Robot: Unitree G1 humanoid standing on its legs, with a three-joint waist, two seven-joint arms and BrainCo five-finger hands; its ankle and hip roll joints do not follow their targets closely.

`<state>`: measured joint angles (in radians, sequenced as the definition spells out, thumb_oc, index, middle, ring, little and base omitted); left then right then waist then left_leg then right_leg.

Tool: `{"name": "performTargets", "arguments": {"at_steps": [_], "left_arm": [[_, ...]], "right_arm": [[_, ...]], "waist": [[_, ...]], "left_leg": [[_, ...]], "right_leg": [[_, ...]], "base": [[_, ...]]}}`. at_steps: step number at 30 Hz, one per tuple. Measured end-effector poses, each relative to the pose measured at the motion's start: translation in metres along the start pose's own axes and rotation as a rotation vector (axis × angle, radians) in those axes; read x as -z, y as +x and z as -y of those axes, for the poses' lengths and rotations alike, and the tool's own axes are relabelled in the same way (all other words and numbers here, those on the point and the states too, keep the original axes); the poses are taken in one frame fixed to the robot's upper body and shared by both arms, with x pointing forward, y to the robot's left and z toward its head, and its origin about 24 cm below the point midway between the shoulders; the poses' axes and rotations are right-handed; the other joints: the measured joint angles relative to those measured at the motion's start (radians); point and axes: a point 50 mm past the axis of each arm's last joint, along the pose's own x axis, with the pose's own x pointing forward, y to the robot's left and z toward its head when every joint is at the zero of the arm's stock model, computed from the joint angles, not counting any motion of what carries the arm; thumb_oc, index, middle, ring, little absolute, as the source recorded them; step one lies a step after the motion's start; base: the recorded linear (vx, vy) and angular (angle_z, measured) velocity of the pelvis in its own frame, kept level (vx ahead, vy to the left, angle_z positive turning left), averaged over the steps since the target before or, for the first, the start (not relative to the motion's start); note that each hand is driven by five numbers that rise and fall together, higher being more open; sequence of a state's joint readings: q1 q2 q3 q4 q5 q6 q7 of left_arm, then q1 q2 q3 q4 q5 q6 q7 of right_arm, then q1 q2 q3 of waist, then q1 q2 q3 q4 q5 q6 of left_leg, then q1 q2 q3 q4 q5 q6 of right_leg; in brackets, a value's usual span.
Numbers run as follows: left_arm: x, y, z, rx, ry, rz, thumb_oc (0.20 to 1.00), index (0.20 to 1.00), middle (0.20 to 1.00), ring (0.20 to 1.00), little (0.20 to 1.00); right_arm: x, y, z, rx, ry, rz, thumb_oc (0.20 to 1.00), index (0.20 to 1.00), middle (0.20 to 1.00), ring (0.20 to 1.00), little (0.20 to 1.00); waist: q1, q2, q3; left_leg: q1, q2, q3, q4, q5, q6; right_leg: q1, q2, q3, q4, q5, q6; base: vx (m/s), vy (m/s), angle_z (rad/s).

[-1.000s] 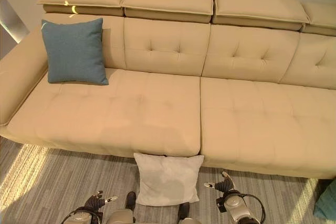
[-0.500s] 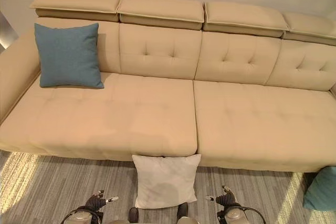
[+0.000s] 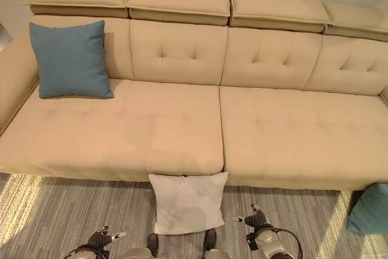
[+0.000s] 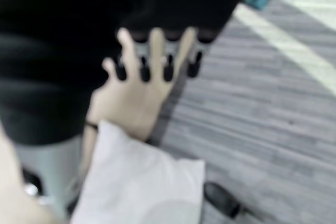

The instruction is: Pick up all the scattered cushions and arrange them neatly on the sofa.

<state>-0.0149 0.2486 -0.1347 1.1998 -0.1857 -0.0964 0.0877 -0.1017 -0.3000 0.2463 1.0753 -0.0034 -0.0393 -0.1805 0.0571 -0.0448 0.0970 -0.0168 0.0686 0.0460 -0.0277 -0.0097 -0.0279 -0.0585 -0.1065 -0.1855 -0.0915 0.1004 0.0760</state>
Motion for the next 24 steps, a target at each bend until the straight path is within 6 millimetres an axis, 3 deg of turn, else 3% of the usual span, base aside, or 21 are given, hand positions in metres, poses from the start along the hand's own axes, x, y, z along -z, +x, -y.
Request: {"name": "performTargets", "arguments": {"at_steps": [4,6,10,13,17,24], "left_arm": [[-0.005,0.001,0.009,0.025,0.009,0.014,1.000,1.000,1.000,1.000,1.000],[-0.023,0.004,0.012,0.036,0.024,0.058,1.000,1.000,1.000,1.000,1.000],[-0.035,0.006,0.016,0.048,0.035,0.087,1.000,1.000,1.000,1.000,1.000],[-0.014,0.002,0.017,0.050,0.036,0.029,1.000,1.000,1.000,1.000,1.000],[-0.005,0.000,0.019,0.057,0.032,0.004,1.000,1.000,1.000,1.000,1.000],[-0.003,0.001,0.012,0.041,0.040,0.001,1.000,1.000,1.000,1.000,1.000]], "right_arm": [[0.008,-0.002,-0.001,-0.002,0.002,-0.021,1.000,1.000,1.000,1.000,1.000],[0.014,-0.003,0.000,0.000,-0.003,-0.036,1.000,1.000,1.000,1.000,1.000],[0.010,-0.001,0.011,0.026,-0.016,-0.020,1.000,1.000,1.000,1.000,1.000],[0.004,0.001,0.018,0.044,-0.014,-0.004,1.000,1.000,1.000,1.000,1.000],[0.009,0.001,0.022,0.050,-0.022,-0.018,1.000,1.000,1.000,1.000,1.000],[0.018,-0.002,0.016,0.035,-0.029,-0.045,1.000,1.000,1.000,1.000,1.000]], "waist": [[-0.012,0.024,-0.023],[-0.015,0.031,-0.020],[-0.013,0.059,-0.004],[-0.017,0.068,-0.001],[-0.016,0.058,-0.002],[-0.011,0.000,-0.031]], "left_leg": [[-0.025,0.014,-0.062,0.008,0.016,-0.020],[-0.059,0.012,-0.114,0.020,0.025,-0.034],[-0.127,0.017,-0.175,0.055,0.043,-0.059],[-0.120,0.037,-0.155,0.030,0.023,-0.045],[-0.105,0.030,-0.134,0.030,0.004,-0.038],[-0.052,-0.008,-0.067,0.030,0.019,-0.015]], "right_leg": [[0.022,0.014,-0.052,0.001,-0.015,0.003],[0.018,0.014,-0.095,0.001,-0.025,0.000],[-0.007,0.032,-0.127,0.027,-0.047,-0.017],[-0.026,0.035,-0.129,0.078,-0.072,-0.037],[-0.037,0.014,-0.126,0.113,-0.094,-0.034],[-0.042,-0.019,-0.050,0.141,-0.094,0.002]], "base": [[-0.11,-0.150,0.42],[-0.08,-0.086,0.70],[-0.10,-0.039,0.54],[0.04,0.090,0.08],[0.06,0.091,-0.01],[0.00,0.110,-0.29]]}}
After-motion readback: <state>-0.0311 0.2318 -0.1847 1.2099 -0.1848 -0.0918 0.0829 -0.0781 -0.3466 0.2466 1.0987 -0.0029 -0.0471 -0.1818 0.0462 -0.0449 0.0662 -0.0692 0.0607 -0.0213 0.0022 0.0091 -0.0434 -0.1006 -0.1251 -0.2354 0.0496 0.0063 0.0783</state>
